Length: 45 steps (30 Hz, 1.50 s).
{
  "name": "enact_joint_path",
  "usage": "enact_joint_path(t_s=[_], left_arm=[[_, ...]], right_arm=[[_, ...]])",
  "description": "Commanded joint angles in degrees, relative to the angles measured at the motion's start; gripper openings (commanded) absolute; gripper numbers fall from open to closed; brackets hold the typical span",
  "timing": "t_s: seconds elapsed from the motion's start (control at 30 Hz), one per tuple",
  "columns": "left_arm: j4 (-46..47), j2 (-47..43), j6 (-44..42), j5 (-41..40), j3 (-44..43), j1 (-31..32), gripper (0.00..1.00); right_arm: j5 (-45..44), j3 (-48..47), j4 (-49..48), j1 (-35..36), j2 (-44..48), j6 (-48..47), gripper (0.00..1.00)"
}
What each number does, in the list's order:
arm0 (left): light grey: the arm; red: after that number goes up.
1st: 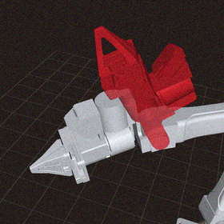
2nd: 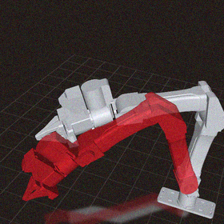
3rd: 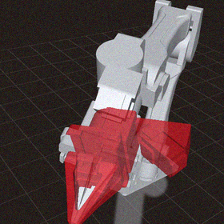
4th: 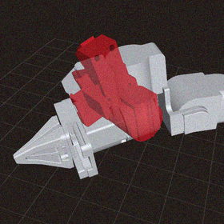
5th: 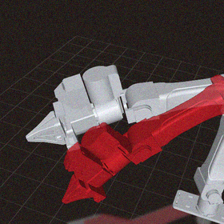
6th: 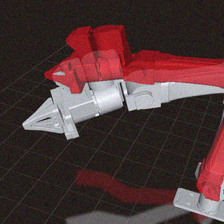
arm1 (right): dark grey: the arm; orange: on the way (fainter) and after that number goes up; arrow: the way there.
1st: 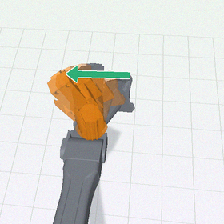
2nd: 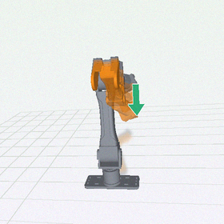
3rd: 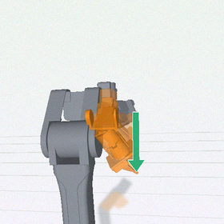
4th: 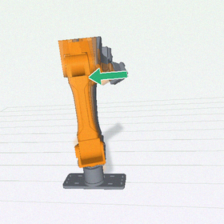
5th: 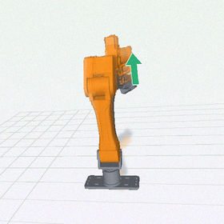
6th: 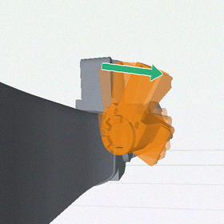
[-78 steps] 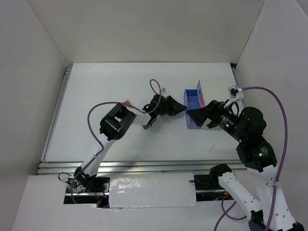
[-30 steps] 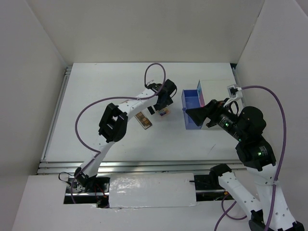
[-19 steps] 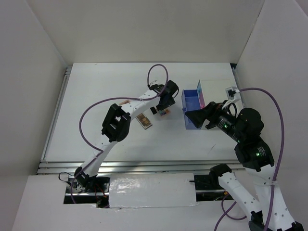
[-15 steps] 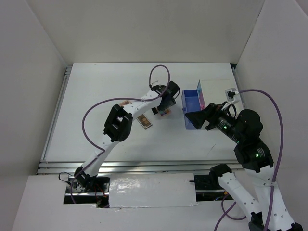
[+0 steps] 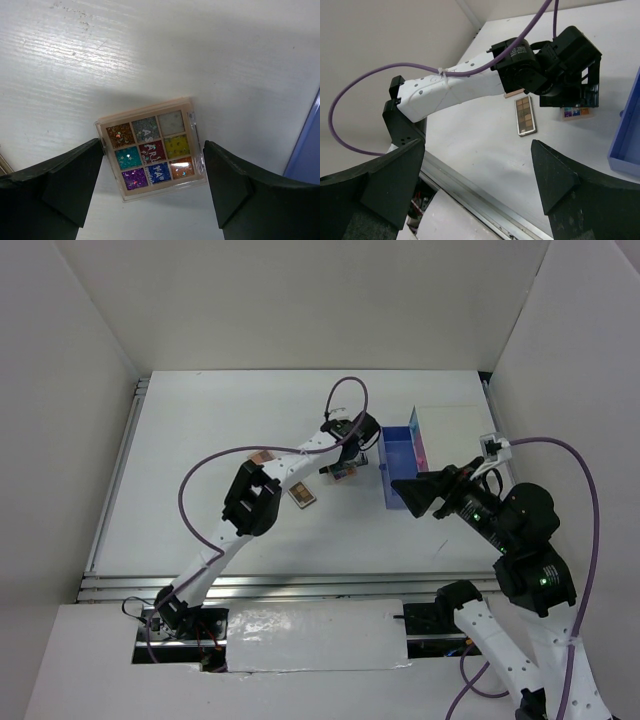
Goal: Organize the makeup
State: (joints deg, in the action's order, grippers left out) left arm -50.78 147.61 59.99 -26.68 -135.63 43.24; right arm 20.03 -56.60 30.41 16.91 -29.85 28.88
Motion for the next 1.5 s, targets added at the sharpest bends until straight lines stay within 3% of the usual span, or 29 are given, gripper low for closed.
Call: enact_joint_path(t_s=[0.0,0.13,0.33,0.43,0.47,0.53,0.57,0.77,1.0,1.17,1.33,1.47], left_arm=[[-4.2,6.1,-7.5,2.6,0.6,0.2,0.94],[-4.9,4.0,-10.0,1.3,5.1,0.4,0.94],[-2.8,1.5,-10.4,3.7,10.6,0.8,0.76],[1.1,-0.7,-11.7,6.5,14.8,0.9,0.52],[1.9,-2.0,-11.7,6.0,16.3,1.1,0.35],[3.3,-3.5,-11.5,4.7,19.0,1.5,0.14],[3.8,-5.6,-11.1,3.2,19.9,1.7,0.11],[9.0,-16.1,-12.3,-0.1,24.8,2.5,0.05],[13.7,-23.3,-16.6,3.6,25.0,3.2,0.00],[21.9,-26.9,-18.7,13.5,25.2,4.3,0.00],[36.1,-28.4,-16.0,24.1,25.8,4.4,0.04],[39.2,-24.6,-13.8,26.1,20.5,4.2,0.10]], right_arm=[[-1.7,0.3,-2.0,0.4,1.6,-1.4,0.95],[-1.2,0.6,-2.8,0.4,3.7,-0.9,0.95],[-1.0,-0.1,-1.8,0.4,4.1,-1.0,0.95],[-0.6,-0.4,-1.8,0.4,4.1,-0.8,0.95],[-0.3,-0.4,-1.8,0.4,4.0,-0.8,0.95],[-0.3,-0.4,-1.6,0.5,3.8,-0.8,0.95],[-0.3,-0.3,-1.7,0.3,3.8,-0.8,0.95],[-1.0,-0.4,-1.2,0.4,2.4,-0.7,0.95],[-2.4,-1.0,-0.7,0.4,1.3,-0.6,0.95],[-4.0,-2.3,0.0,0.3,0.5,-0.4,0.95],[-4.9,-4.3,1.0,0.3,-0.1,-0.3,0.95],[-5.3,-5.3,1.6,0.4,-0.7,-0.1,0.95]])
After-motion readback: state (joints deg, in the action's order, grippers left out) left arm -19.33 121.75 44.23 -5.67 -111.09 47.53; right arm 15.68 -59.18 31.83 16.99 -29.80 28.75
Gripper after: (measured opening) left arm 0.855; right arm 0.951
